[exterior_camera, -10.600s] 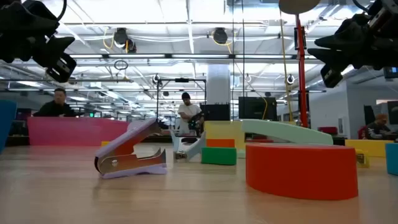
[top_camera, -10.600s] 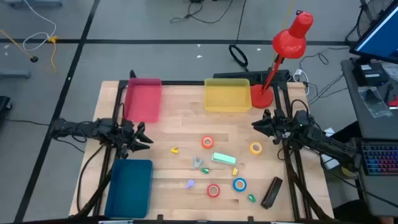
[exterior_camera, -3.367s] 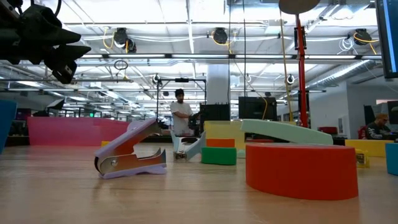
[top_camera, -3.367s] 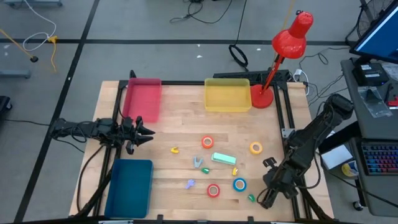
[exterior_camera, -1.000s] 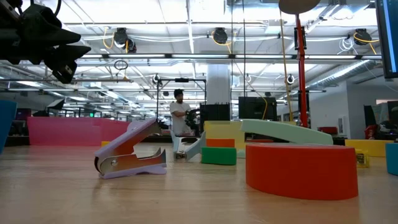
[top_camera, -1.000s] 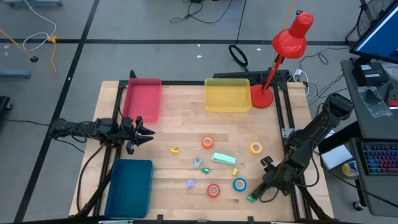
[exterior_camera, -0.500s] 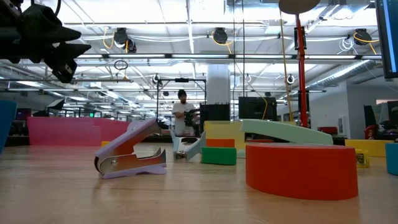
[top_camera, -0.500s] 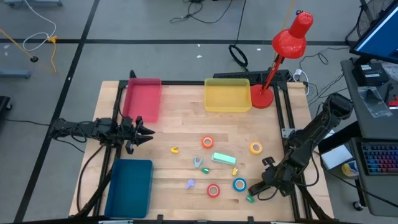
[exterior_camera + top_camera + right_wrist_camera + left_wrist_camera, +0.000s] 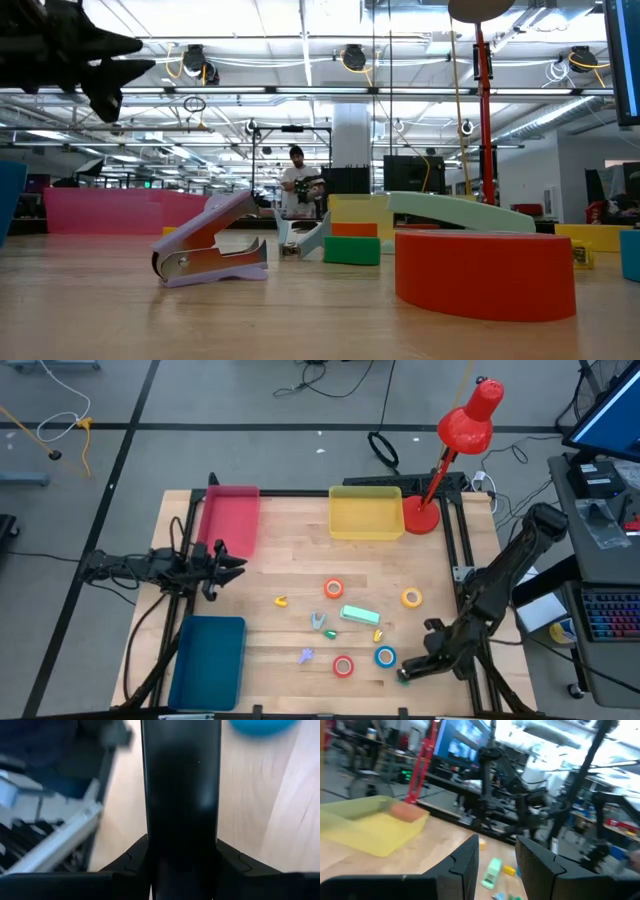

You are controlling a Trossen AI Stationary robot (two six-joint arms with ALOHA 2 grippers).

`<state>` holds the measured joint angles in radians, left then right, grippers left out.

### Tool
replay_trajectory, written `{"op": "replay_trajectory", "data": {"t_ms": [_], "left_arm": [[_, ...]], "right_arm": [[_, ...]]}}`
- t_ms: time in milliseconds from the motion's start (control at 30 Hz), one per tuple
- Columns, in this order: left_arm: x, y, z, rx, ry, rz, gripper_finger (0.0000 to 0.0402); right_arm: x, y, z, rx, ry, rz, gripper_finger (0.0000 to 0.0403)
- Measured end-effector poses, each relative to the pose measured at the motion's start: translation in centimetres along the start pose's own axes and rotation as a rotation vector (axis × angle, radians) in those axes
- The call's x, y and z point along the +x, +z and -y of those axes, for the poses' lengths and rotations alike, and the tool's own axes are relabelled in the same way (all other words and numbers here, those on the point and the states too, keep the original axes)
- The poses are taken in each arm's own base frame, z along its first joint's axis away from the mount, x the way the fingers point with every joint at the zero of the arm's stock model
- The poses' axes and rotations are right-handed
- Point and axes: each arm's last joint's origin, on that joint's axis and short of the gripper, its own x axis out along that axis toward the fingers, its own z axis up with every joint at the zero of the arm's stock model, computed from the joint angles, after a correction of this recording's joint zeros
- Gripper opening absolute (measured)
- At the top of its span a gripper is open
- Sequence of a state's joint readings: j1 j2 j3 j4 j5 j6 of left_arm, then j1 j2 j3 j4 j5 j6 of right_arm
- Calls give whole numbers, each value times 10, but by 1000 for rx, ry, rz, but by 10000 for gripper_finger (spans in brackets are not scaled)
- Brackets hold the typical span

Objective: Pick and place Stapler, Stapler remover, tape
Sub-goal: Put the black stapler into the pink bin

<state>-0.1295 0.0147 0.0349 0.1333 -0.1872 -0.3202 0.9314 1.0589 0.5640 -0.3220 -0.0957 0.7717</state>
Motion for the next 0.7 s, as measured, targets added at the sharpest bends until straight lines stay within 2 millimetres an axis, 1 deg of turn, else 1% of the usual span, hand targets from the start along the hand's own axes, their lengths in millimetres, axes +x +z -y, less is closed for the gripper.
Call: {"op": "replay_trajectory", "data": {"t_ms": [167, 267, 367, 467, 700], "left_arm": [[3, -4, -1, -32, 37, -32, 129], [6, -7, -2, -70, 50, -64, 129], [9, -7, -1, -113, 56, -63, 129], [14, -5, 0, -128, 49, -37, 129], [25, 0, 4, -143, 20, 37, 129]], "right_arm": [[-10, 11, -6, -76, -22, 226, 127], [-15, 20, -6, -146, -100, 381, 127], [-19, 29, -1, -220, -236, 495, 127], [-20, 37, 10, -275, -411, 555, 127], [-28, 65, 42, -293, -807, 669, 127]]}}
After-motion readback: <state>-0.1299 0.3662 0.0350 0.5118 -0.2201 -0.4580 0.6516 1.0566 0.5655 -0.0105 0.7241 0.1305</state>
